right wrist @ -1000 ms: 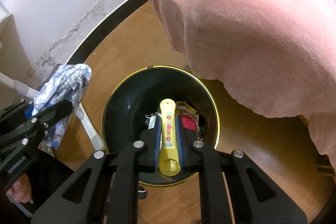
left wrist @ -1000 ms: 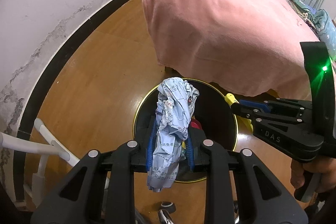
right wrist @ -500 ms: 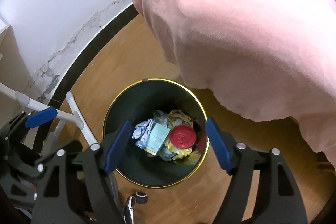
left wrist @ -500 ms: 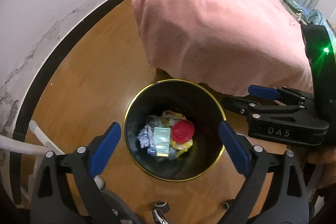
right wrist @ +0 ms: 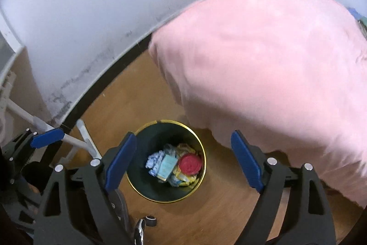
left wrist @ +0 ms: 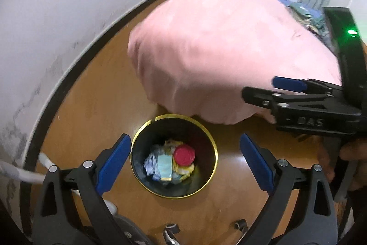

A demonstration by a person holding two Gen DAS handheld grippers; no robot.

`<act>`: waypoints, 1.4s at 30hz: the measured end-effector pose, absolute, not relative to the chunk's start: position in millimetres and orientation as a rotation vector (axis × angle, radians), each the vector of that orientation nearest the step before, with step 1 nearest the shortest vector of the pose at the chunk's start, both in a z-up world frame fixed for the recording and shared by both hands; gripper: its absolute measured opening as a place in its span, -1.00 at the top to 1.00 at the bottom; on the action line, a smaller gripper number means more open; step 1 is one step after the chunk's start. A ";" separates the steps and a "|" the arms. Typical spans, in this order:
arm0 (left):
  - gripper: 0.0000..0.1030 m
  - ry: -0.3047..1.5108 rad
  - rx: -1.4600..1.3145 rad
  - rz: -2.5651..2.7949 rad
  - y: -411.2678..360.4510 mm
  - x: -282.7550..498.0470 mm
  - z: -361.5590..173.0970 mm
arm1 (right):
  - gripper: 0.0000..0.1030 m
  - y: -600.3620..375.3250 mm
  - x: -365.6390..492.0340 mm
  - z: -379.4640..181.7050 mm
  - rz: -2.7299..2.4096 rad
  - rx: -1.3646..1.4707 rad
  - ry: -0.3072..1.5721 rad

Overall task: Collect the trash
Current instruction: 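Swing both open tools back toward the desk, then grasp the clear plastic ring with the left tool while the right tool closes empty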

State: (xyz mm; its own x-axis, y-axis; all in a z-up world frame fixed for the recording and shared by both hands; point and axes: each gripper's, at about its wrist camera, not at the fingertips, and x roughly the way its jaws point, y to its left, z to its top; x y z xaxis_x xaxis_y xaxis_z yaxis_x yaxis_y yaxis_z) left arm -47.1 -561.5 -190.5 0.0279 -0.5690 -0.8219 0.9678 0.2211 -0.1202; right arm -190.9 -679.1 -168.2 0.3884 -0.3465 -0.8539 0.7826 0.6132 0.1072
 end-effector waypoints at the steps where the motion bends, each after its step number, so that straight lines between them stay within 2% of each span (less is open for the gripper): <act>1: -0.80 0.862 0.563 -1.301 -557.4 -51.9 -173.2 | -0.59 -675.8 -190.4 -154.5 -0.769 0.530 0.906; 9: -0.80 0.667 0.543 -1.264 -475.7 -32.6 -51.4 | -0.61 -621.7 -141.9 -62.7 -0.655 0.364 0.817; 15: -0.82 0.526 0.526 -1.039 -354.4 53.1 12.8 | -0.61 -551.9 -49.6 -9.9 -0.428 0.261 0.741; 19: -0.82 0.548 0.518 -0.770 -252.2 143.4 14.2 | -0.61 -490.0 36.7 2.2 -0.235 0.213 0.726; 25: -0.82 0.661 0.512 -0.477 -137.0 264.7 -23.5 | -0.61 -378.6 173.0 -1.9 0.047 0.138 0.777; 34: -0.79 0.793 0.442 -0.476 -93.5 344.0 -64.2 | -0.61 -286.9 285.9 -25.8 0.211 0.061 0.869; 36: -0.64 0.806 0.405 -0.516 -87.5 350.7 -62.9 | -0.61 -277.7 294.2 -25.8 0.223 0.052 0.876; 37: -0.46 0.796 0.400 -0.540 -86.8 351.6 -61.1 | -0.61 -272.3 302.1 -26.7 0.232 0.044 0.881; 38: -0.08 0.791 0.406 -0.550 -84.8 355.4 -62.3 | -0.61 -266.5 308.8 -28.4 0.238 0.038 0.885; 39: 0.07 0.792 0.411 -0.560 -84.5 355.1 -62.4 | -0.61 -261.6 315.9 -29.6 0.248 0.030 0.893; 42: 0.08 0.803 0.393 -0.560 -81.1 351.5 -64.8 | -0.61 -249.0 331.7 -37.9 0.263 0.028 0.933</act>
